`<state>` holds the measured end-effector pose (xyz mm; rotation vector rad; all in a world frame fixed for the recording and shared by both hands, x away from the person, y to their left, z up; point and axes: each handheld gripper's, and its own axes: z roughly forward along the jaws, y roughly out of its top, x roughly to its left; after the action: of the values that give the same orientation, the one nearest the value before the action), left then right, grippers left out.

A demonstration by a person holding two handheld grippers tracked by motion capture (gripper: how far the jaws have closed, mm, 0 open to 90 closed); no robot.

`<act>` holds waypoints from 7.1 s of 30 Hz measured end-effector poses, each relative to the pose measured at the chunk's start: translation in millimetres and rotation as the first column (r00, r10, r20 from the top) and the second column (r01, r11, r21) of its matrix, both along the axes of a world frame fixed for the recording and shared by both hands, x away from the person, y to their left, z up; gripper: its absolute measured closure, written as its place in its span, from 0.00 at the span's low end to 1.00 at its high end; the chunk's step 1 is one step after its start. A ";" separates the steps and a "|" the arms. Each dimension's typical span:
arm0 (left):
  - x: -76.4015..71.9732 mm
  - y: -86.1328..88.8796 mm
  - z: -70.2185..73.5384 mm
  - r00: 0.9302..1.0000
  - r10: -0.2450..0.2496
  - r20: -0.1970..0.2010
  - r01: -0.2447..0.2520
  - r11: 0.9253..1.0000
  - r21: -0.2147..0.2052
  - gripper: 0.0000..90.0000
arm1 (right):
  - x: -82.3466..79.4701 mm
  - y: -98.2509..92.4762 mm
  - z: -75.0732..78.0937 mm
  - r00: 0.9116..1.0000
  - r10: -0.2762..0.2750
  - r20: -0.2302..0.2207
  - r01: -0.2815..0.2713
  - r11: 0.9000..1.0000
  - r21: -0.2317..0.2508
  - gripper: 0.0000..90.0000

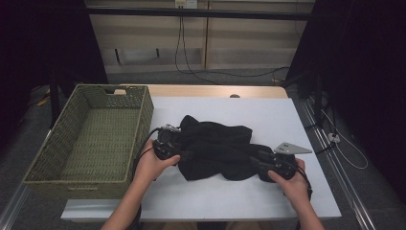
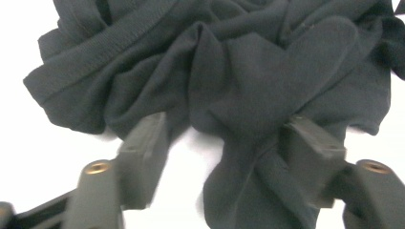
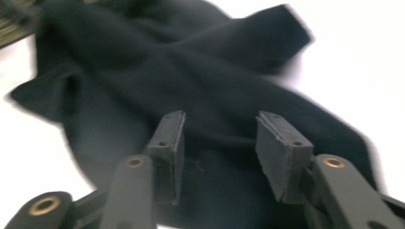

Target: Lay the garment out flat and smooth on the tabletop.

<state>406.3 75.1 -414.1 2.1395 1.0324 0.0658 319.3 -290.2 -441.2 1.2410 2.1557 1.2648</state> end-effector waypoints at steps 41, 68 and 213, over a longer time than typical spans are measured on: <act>-26.0 -12.5 16.1 0.994 -0.104 0.041 0.104 0.994 -0.017 0.24 | -6.0 60.2 -2.1 0.992 0.125 -0.032 -0.127 0.990 -0.064 0.49; -44.4 -26.7 -5.1 0.967 -0.226 0.115 0.221 0.974 0.050 0.36 | -7.7 74.0 -16.6 0.956 0.258 -0.138 -0.268 0.961 -0.064 0.95; -0.6 -27.4 -31.4 0.999 -0.025 0.024 0.024 0.999 0.037 0.97 | -5.6 10.7 3.1 1.000 0.016 -0.022 -0.016 1.000 0.003 0.47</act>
<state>405.8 47.8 -445.5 2.1790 0.9982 0.0997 313.7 -279.5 -438.1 1.2474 2.1839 1.2666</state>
